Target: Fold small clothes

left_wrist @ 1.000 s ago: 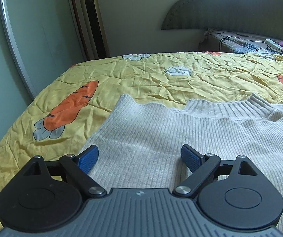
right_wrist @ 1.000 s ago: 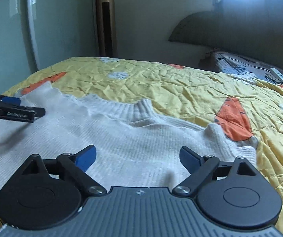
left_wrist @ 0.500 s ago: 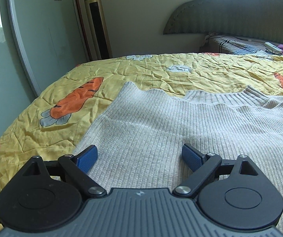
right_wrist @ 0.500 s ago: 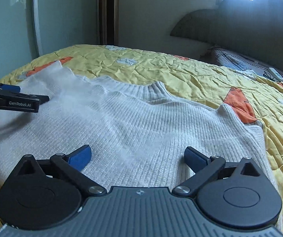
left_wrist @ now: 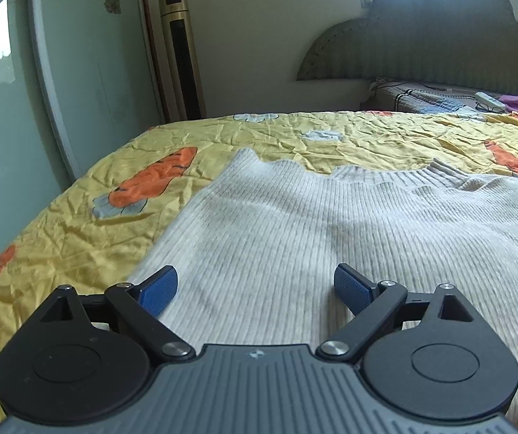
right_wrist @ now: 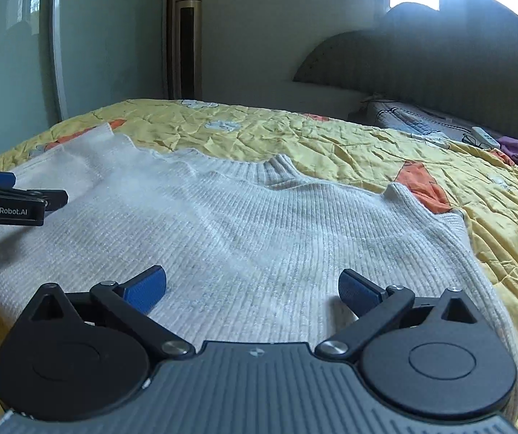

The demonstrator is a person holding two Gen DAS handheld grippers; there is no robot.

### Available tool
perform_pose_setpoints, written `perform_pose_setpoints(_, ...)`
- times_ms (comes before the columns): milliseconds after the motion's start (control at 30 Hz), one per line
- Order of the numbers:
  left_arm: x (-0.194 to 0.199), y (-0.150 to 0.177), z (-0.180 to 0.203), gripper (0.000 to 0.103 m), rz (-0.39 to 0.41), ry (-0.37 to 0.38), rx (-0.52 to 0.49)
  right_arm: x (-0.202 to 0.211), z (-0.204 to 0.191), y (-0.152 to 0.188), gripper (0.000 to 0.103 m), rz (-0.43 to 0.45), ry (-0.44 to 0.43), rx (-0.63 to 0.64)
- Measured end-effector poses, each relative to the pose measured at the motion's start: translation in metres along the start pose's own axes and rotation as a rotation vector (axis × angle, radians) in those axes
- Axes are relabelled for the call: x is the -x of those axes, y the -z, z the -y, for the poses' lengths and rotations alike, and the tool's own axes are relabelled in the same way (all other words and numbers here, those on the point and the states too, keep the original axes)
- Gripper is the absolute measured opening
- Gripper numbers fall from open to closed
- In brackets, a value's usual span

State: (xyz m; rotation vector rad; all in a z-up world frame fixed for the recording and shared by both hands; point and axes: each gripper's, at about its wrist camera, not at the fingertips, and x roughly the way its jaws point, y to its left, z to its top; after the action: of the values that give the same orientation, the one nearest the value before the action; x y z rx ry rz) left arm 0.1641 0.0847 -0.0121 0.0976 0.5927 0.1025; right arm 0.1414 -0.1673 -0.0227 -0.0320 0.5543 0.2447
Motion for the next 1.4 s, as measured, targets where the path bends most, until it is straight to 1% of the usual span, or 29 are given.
perform_pose_setpoints(100, 0.006, 0.008, -0.005, 0.094, -0.001, 0.012, 0.024, -0.001, 0.000, 0.009, 0.103, 0.024, 0.002, -0.024)
perform_pose_setpoints(167, 0.007, 0.012, -0.004, 0.096, 0.011, 0.004, 0.016, -0.001, 0.002, 0.010, 0.103, 0.031, -0.003, -0.039)
perform_pose_setpoints(300, 0.007, 0.018, 0.001, 0.097, 0.038, -0.023, -0.010, -0.001, -0.001, 0.013, 0.103, 0.048, 0.010, -0.025)
perform_pose_setpoints(367, 0.007, 0.020, 0.001, 0.098, 0.047, -0.024, -0.009, 0.000, 0.000, 0.013, 0.103, 0.049, 0.006, -0.032)
perform_pose_setpoints(600, 0.004, 0.021, -0.006, 0.102, 0.037, 0.002, 0.032, -0.001, 0.003, 0.014, 0.103, 0.051, -0.004, -0.046)
perform_pose_setpoints(900, 0.004, 0.021, -0.005, 0.103, 0.038, 0.001, 0.029, 0.000, 0.001, 0.014, 0.103, 0.052, 0.003, -0.044)
perform_pose_setpoints(1100, 0.004, 0.020, -0.005, 0.103, 0.040, -0.004, 0.023, 0.004, -0.003, 0.014, 0.103, 0.057, 0.033, -0.033)
perform_pose_setpoints(1167, 0.004, 0.020, -0.005, 0.103, 0.040, -0.003, 0.024, 0.008, -0.006, 0.015, 0.103, 0.063, 0.059, -0.029)
perform_pose_setpoints(1267, 0.004, 0.020, -0.004, 0.103, 0.040, -0.004, 0.023, 0.018, -0.014, 0.018, 0.103, 0.081, 0.123, -0.012)
perform_pose_setpoints(1400, 0.004, 0.021, -0.005, 0.103, 0.040, -0.004, 0.022, 0.020, -0.018, 0.021, 0.103, 0.079, 0.146, 0.006)
